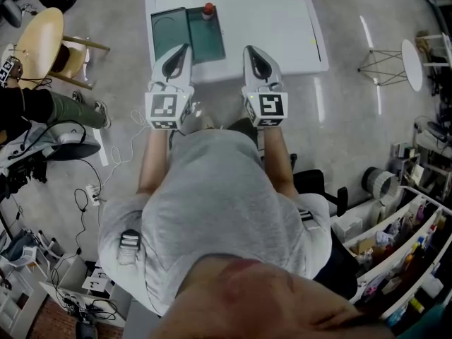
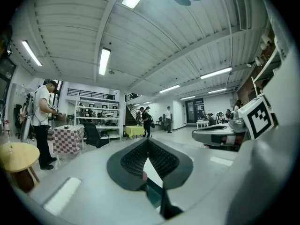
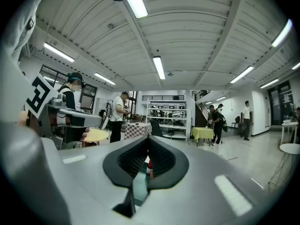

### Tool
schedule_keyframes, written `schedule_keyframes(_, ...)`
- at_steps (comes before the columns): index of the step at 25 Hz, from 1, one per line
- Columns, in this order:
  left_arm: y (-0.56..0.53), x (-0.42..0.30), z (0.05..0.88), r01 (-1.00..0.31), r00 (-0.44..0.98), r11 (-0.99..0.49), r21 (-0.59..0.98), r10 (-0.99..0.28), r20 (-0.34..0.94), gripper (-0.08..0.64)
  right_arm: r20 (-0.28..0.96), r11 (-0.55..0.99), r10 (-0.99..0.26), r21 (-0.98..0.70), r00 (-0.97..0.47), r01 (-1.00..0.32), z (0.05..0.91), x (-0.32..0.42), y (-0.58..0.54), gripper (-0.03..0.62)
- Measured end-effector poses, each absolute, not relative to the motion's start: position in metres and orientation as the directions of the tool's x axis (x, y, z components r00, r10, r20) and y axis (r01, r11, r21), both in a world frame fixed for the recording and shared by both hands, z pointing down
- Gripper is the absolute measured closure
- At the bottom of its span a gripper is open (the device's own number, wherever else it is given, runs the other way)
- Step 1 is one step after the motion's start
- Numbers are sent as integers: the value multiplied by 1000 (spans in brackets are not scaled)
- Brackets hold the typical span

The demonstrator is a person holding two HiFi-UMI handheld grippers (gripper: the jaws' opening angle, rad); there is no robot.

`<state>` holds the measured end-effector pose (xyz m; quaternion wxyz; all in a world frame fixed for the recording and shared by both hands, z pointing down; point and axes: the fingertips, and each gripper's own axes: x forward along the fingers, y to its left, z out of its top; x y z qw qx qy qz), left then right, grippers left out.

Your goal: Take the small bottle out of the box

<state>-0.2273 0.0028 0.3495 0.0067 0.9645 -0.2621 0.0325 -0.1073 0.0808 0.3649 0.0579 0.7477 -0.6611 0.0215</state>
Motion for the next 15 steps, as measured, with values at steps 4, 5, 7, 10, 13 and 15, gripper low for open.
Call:
schedule_keyframes(4,-6,-229,349,-522,851,-853,4,-521,67,548,112,-101,-988,50,106,-994,366,-110,69,589)
schedule_keyframes(5,-8,-228,349,-526,849,-851,5,-524,69,548,115,-95,-988,45,100,-994,367,-109,67,589)
schedule_keyframes(7,-10,-223,350,-533,844,-846,7,-531,74,548,119,-82,-989,36,86,-996,368,-103,62,589)
schedule_keyframes(10,-15,-213,351,-543,838,-840,7,-541,79,548,129,-61,-989,45,67,-997,372,-94,53,589)
schedule_keyframes(13,-24,-213,359,-569,820,-822,17,-565,90,548,153,-19,-988,56,27,-998,382,-95,38,589)
schedule_keyframes(15,-31,-212,364,-590,805,-807,22,-585,102,548,162,9,-987,60,1,-998,385,-93,28,589)
